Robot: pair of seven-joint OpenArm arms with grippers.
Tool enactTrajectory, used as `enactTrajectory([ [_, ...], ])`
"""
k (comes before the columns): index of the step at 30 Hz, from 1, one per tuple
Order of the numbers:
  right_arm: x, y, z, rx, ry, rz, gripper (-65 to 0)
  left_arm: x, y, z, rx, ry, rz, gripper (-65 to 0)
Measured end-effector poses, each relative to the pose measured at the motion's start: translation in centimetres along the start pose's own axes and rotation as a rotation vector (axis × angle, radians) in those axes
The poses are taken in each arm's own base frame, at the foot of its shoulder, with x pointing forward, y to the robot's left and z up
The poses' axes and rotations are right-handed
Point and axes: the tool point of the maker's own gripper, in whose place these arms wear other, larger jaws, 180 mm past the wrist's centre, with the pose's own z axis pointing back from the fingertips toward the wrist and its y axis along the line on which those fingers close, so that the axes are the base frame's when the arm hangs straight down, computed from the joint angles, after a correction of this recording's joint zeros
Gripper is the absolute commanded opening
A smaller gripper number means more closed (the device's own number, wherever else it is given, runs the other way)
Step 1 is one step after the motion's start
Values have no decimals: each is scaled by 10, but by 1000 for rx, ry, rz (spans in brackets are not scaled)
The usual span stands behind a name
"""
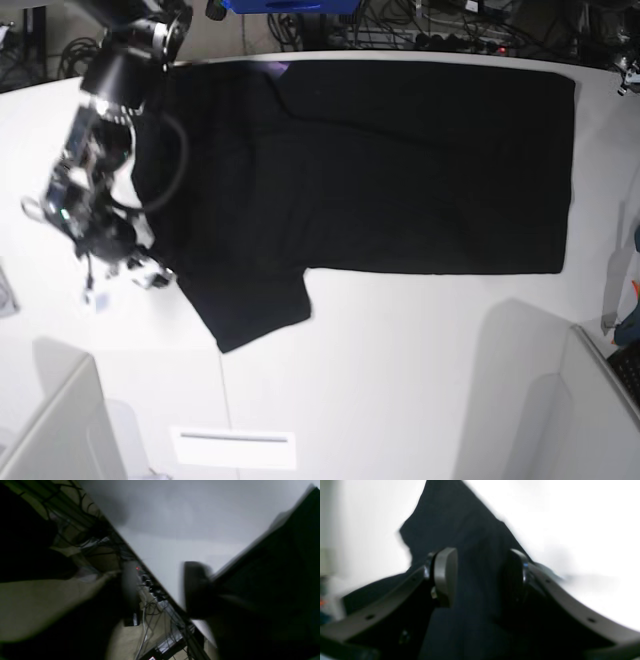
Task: Fold the T-shirt properly
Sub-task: 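Grasp the hem corner nearest the right gripper with the right gripper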
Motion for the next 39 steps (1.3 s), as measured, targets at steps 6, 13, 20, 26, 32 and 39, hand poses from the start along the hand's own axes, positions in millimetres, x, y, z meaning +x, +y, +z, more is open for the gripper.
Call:
enactTrajectory([
  [6,30,29,-52,0,44,91,-278,17,-1,1,-1,-31,-26,-650],
  [13,28,-9,-98,-125,146,127,-276,47,-36,-5,-77,-47,-279,-650],
  [20,17,8,-106,-73,192,261,-281,51,-60,-10,-128,-34,-494,-650],
  [26,4,28,-112,-33,208,311,-281,37,-73,-31,-68,-25,-691,-650],
  [32,5,25,-112,-32,197,307,-333,25,-82,-46,-85,-2,-732,-650],
  [39,1,19,-114,-36,184,304,-650,23,-84,-57,-105,17,-690,-650],
])
